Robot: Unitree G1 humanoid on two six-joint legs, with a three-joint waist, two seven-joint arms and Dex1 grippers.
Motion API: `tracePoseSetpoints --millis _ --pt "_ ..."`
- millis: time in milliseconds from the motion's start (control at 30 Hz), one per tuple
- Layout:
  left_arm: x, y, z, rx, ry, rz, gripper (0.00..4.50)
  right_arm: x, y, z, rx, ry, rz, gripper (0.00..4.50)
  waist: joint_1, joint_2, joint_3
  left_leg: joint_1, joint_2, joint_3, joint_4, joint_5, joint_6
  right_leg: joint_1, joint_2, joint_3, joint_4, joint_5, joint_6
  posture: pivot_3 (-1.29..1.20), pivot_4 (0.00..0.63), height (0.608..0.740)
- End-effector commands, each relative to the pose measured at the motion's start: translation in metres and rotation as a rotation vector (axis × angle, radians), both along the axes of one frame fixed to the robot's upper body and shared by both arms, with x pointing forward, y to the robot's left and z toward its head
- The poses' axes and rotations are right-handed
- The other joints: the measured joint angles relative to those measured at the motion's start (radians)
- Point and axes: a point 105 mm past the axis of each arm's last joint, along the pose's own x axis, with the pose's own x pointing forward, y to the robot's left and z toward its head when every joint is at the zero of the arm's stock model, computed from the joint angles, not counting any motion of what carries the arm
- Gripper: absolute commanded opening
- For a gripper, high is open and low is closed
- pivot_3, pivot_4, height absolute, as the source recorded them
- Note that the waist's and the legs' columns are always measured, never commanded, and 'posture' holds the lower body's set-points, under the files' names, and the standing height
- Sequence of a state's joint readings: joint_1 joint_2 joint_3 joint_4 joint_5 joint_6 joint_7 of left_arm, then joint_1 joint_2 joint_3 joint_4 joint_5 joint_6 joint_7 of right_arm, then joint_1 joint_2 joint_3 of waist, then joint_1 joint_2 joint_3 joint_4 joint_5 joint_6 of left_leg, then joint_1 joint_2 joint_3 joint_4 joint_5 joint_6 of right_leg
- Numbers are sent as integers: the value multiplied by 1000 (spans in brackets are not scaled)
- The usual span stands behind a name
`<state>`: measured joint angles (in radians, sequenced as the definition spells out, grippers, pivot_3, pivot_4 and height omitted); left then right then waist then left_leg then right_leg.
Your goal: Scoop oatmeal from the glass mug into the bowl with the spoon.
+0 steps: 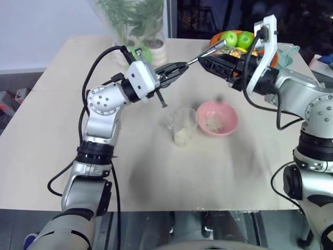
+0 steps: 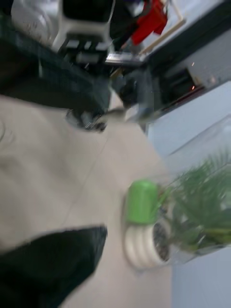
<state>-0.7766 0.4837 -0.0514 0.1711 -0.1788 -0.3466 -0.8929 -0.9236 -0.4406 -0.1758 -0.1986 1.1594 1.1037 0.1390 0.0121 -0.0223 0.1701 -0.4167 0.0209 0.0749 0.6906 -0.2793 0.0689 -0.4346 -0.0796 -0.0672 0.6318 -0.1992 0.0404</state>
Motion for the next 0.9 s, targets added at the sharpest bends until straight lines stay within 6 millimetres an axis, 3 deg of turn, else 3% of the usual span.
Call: tracePoseSetpoints --millis 33,233,267,333,433,500,767,867,900 --pt "-6 -4 13 13 -75 -19 0 -12 2 17 30 -55 39 3299 0 0 0 0 0 0 0 0 0 0 0 0 0 0 0 0 150 740" --pt "-4 -4 13 21 -84 -13 0 -16 6 19 41 -45 75 3299 1 0 0 0 0 0 1 0 0 0 0 1 1 0 0 0 150 740" --pt "-4 -4 13 22 -85 -13 0 -15 6 20 45 -42 72 2759 0 0 0 0 0 0 1 0 0 0 0 1 1 0 0 0 150 740" --pt "-5 -3 11 36 -91 -13 0 -14 5 21 49 -40 68 2205 0 0 0 0 0 0 1 0 0 0 0 1 1 0 0 0 150 740" --pt "-5 -3 10 45 -94 -14 0 -14 4 22 55 -39 67 724 0 0 0 0 0 0 1 0 0 0 0 1 1 0 0 0 150 740" --pt "-6 -2 7 55 -96 -15 0 -15 5 23 60 -37 73 108 0 0 0 0 0 0 1 0 0 0 0 1 1 0 0 0 150 740" --pt "-6 -2 -2 87 -58 -42 0 -15 4 23 68 -29 68 108 0 0 0 0 0 0 1 0 0 0 0 1 2 0 0 0 150 740" --pt "-7 -1 -3 66 -16 -57 996 -15 4 22 71 -26 64 0 0 0 0 0 0 0 1 0 0 0 0 1 2 0 0 0 150 740" --pt "-7 0 -2 53 -1 -57 1658 -15 4 22 73 -23 60 0 0 0 0 0 0 0 1 0 0 0 0 1 2 0 0 0 150 740"
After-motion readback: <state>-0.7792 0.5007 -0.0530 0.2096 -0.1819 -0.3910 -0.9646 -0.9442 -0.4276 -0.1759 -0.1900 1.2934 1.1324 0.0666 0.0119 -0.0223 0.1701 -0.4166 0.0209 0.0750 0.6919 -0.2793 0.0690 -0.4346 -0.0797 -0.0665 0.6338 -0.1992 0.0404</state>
